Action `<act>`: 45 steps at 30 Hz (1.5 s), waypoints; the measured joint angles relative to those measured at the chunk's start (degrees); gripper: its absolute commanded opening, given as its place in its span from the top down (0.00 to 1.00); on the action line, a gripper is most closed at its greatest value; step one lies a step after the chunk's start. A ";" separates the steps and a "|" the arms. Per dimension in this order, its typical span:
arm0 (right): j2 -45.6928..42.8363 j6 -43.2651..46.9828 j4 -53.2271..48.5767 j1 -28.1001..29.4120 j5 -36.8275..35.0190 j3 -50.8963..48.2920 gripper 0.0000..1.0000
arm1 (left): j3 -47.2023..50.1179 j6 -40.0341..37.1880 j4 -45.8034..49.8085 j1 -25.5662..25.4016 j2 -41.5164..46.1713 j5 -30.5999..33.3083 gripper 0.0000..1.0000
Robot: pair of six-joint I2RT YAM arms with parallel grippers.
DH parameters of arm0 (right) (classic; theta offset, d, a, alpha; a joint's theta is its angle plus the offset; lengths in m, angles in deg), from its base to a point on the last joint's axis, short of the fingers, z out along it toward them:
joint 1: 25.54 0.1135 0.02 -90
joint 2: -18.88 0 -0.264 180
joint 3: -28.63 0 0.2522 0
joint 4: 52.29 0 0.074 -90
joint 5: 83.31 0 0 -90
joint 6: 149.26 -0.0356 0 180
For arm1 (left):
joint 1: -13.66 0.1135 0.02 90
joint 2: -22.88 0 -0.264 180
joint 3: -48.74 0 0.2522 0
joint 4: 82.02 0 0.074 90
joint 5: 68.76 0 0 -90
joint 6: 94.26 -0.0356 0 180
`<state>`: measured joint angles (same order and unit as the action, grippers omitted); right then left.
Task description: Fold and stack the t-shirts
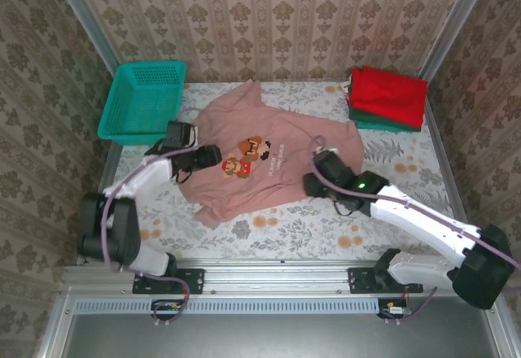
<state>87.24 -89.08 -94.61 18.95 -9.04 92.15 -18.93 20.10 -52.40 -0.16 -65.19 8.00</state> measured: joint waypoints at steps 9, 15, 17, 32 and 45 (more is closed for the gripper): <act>32.74 12.55 18.40 19.32 6.05 11.15 0.45 | -21.99 -3.50 -1.99 1.53 -27.74 -2.75 0.36; 43.41 20.68 23.30 24.81 6.43 20.94 0.48 | -33.24 -4.35 -1.79 2.67 -35.91 -5.53 0.37; 43.56 22.12 25.40 25.27 7.43 21.16 0.49 | -33.97 -4.68 -1.81 2.73 -36.39 -5.88 0.36; 56.02 26.49 34.18 21.29 15.98 31.93 0.48 | -33.81 -5.18 -2.08 4.20 -36.48 -10.03 0.35; 59.76 26.95 31.41 20.35 15.15 35.89 1.00 | -33.53 -5.18 -2.19 5.27 -36.48 -12.59 0.35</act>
<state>147.00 -62.13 -63.20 39.30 6.11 128.04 -52.46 14.92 -54.58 5.11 -101.67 -4.59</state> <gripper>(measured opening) 0.050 0.651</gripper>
